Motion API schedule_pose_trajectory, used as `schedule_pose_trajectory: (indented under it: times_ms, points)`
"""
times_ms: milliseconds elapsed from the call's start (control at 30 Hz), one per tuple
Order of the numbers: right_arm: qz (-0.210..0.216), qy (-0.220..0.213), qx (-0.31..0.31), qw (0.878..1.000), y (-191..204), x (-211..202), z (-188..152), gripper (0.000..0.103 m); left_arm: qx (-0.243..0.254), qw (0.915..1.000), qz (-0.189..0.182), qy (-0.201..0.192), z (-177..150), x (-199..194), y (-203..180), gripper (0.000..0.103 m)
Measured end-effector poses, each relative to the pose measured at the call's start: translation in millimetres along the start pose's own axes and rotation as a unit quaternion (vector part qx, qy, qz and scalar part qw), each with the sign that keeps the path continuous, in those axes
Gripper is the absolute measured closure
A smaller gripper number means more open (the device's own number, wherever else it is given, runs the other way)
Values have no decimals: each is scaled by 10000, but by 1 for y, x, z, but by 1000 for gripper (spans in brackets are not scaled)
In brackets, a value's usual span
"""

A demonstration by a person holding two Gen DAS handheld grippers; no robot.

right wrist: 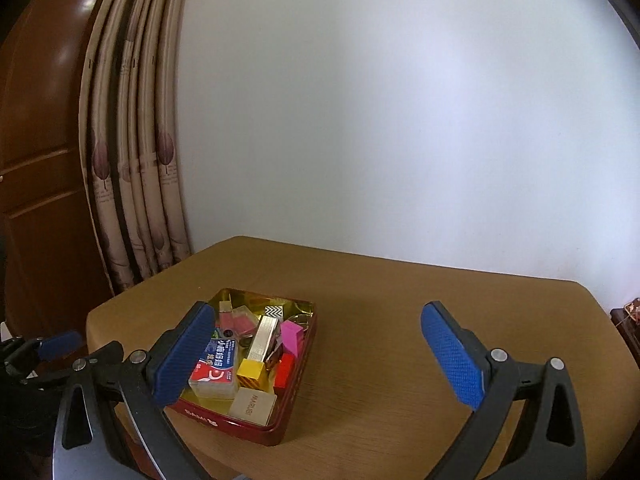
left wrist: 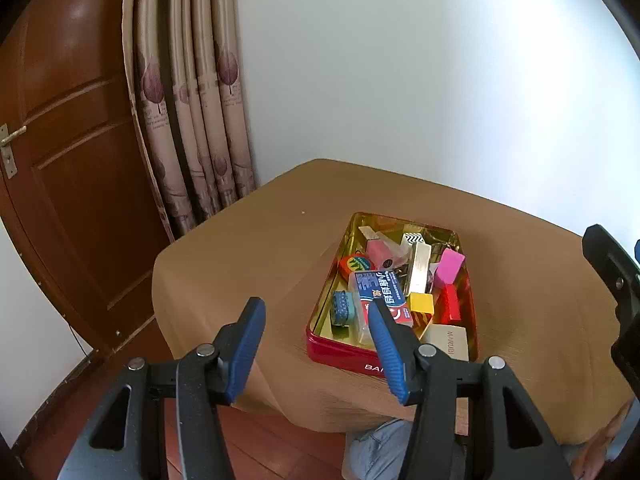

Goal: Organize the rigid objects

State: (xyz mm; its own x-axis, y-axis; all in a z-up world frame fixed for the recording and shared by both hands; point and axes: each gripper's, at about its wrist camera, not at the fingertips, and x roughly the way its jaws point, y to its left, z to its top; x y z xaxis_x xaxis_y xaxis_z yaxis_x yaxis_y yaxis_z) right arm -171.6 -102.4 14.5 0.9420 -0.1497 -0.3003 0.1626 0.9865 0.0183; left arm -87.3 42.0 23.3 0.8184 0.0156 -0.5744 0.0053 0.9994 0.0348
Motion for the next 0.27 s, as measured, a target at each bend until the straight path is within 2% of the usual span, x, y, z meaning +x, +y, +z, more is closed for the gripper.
schedule_pose_trajectory:
  times_ms: [133, 200, 267]
  points:
    - [23, 25, 32, 10000, -2, -6, -1, 1, 6, 9999, -148, -18, 2, -8, 1, 44]
    - [32, 41, 43, 10000, -2, -7, -2, 1, 35, 9999, -131, -39, 3, -11, 1, 22]
    - [41, 68, 16, 10000, -1, -7, -3, 1, 68, 9998, -65, -164, 2, -15, 0, 22]
